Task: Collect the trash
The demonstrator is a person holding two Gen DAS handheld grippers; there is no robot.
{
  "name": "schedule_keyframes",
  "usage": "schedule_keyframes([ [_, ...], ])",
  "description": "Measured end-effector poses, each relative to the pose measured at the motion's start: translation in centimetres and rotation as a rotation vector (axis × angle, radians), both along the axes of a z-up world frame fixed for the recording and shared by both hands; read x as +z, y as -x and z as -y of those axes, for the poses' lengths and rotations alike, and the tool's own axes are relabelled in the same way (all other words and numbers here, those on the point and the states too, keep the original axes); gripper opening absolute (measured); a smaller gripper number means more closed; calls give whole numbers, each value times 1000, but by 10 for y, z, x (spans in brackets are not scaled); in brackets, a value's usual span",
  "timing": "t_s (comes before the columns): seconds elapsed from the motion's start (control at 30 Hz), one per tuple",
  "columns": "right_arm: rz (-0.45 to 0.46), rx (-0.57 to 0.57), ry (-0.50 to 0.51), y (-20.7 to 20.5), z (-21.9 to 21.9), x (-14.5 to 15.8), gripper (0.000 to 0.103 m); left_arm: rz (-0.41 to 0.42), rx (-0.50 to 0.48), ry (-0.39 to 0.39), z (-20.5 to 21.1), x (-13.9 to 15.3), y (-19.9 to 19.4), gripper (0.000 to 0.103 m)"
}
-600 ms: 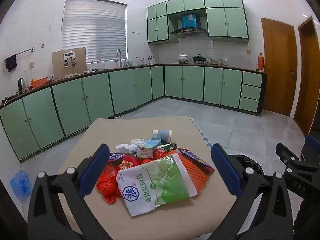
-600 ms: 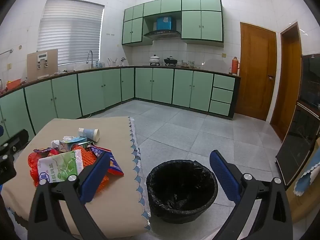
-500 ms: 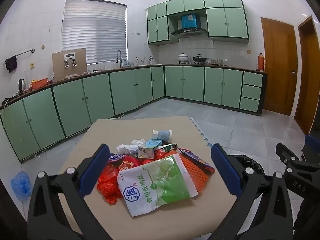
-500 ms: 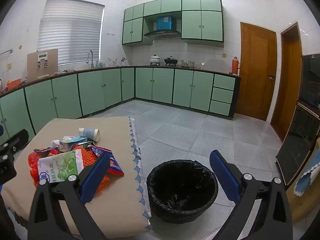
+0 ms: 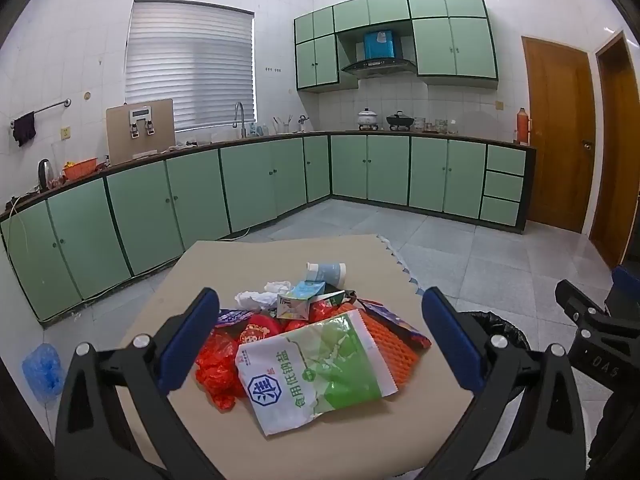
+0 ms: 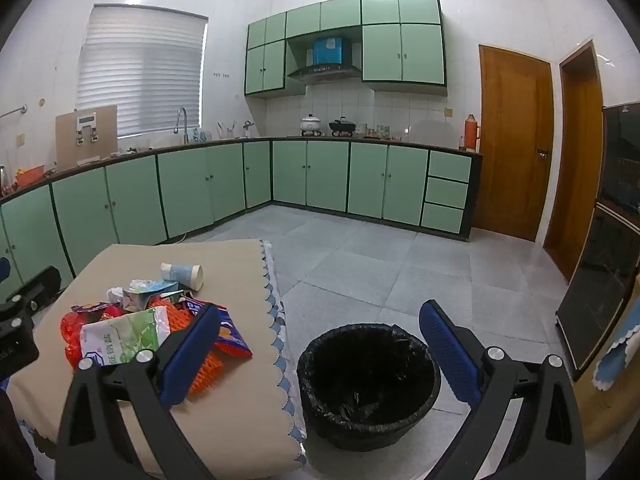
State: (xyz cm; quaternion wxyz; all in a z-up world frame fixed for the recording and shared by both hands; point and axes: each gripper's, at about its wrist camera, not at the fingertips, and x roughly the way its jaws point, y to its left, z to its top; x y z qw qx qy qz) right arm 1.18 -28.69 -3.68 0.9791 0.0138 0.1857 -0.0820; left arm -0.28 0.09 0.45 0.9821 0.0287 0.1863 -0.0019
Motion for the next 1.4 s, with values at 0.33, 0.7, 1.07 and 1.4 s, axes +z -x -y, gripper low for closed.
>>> schedule_keyframes([
  [0.33, 26, 11, 8, 2, -2, 1, 97, 12, 1, 3, 1, 0, 0, 98],
  [0.7, 32, 17, 8, 1, -5, 3, 97, 15, 3, 4, 0, 0, 0, 98],
  [1.07, 33, 17, 4, 1, -5, 0, 97, 14, 8, 7, -4, 0, 1, 98],
  [1.4, 40, 13, -3, 2, -4, -1, 97, 14, 9, 5, -4, 0, 1, 98],
])
